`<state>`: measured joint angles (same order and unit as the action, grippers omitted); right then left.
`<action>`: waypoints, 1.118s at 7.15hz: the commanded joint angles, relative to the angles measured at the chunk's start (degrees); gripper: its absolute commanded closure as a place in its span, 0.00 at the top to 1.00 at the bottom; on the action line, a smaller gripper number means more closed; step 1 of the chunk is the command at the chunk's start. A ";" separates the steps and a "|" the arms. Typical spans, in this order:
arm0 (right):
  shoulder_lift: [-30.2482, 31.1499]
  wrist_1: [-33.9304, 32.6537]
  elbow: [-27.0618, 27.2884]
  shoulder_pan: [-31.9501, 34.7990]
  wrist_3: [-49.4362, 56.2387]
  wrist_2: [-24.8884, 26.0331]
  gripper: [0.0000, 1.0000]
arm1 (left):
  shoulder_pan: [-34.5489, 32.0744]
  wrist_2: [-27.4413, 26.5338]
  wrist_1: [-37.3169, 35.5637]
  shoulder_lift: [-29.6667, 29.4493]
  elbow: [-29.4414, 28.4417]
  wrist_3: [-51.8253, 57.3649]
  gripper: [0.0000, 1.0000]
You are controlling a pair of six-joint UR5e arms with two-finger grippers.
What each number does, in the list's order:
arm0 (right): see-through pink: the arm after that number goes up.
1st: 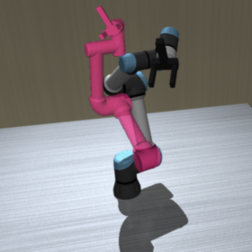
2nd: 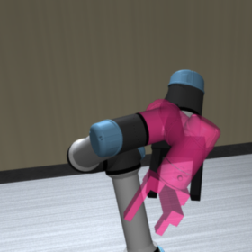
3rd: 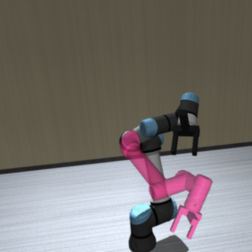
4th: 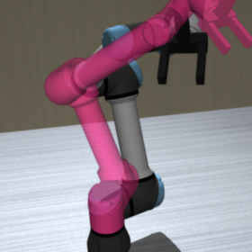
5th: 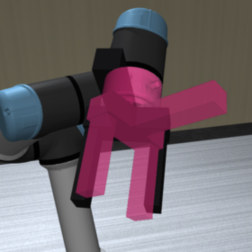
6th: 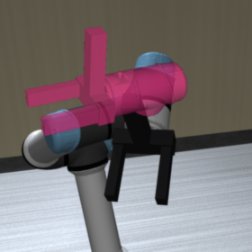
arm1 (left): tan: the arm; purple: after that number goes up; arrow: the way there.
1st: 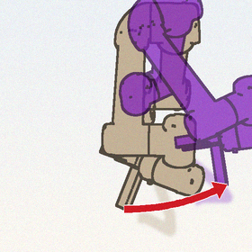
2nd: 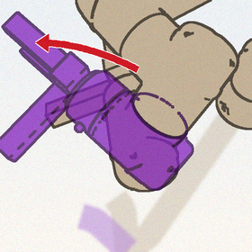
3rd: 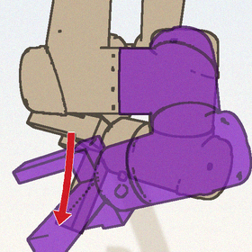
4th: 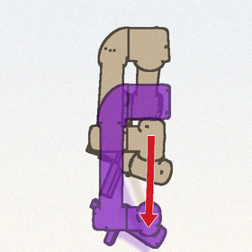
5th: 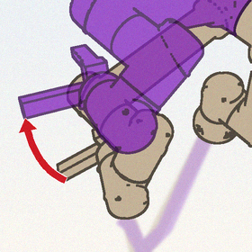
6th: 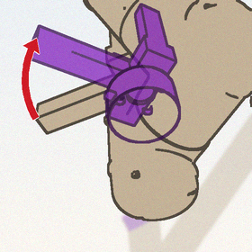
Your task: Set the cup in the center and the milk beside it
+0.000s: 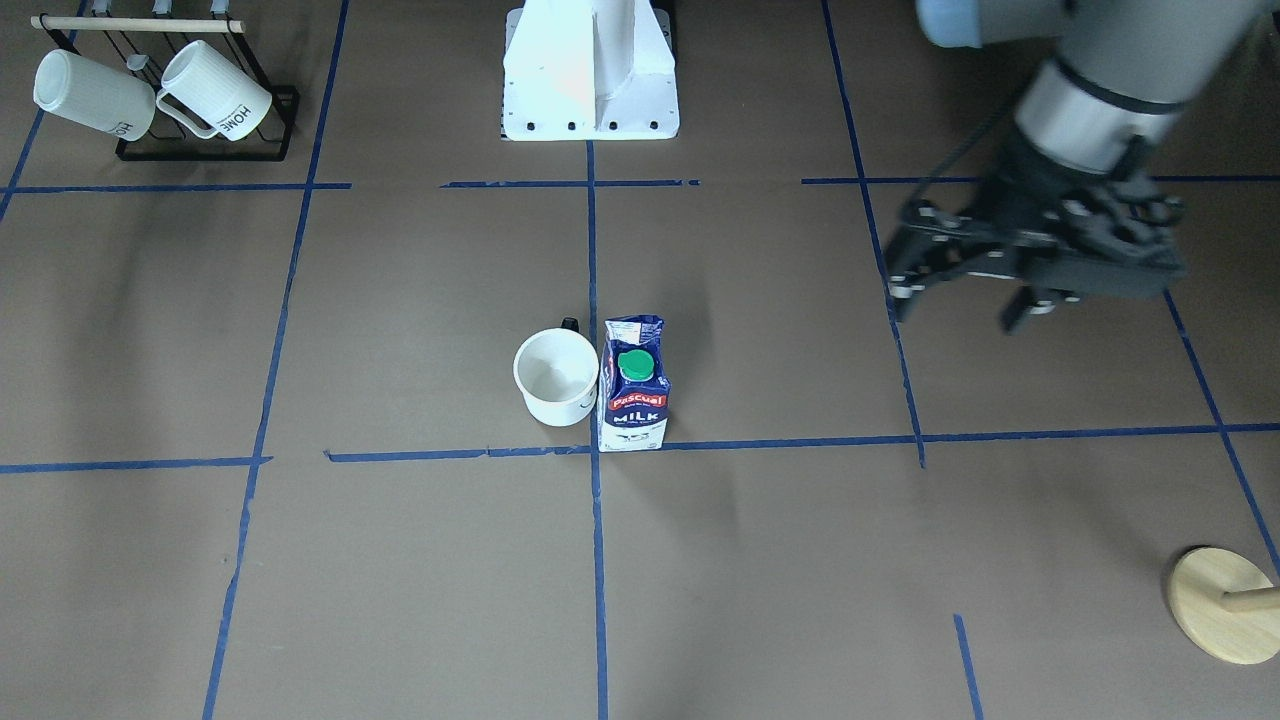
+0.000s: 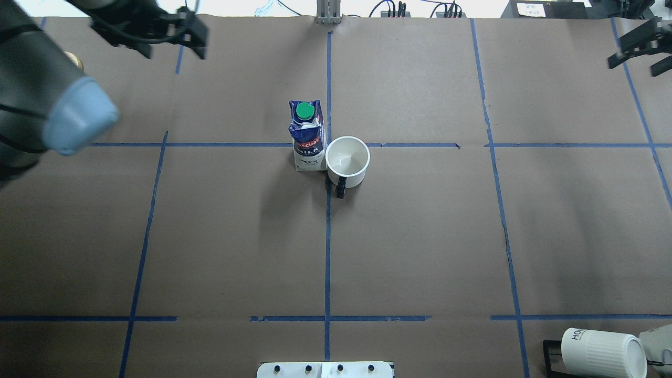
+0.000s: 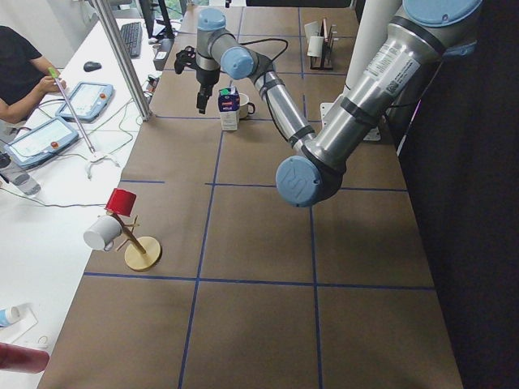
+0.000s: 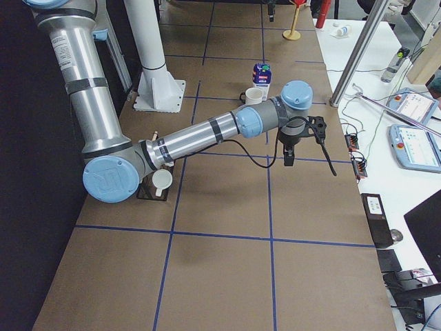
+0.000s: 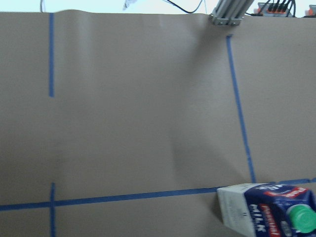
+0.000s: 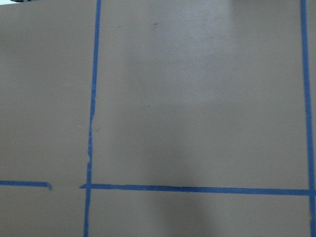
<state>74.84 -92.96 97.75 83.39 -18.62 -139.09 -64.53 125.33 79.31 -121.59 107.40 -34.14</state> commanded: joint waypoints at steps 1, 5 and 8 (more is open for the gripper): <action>0.04 -8.54 -1.06 6.32 16.55 1.09 1.00 | -13.01 4.22 -0.22 10.99 -6.36 28.53 1.00; -0.14 -10.83 -10.82 8.11 31.00 1.28 1.00 | -30.21 8.15 -0.73 11.20 -29.16 58.93 1.00; -2.24 -12.25 -10.30 4.06 31.02 4.09 1.00 | -29.95 8.52 0.04 12.78 -31.11 54.57 1.00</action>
<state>73.13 -104.95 87.16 88.23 12.24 -135.86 -94.55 133.62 78.80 -109.48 76.53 23.14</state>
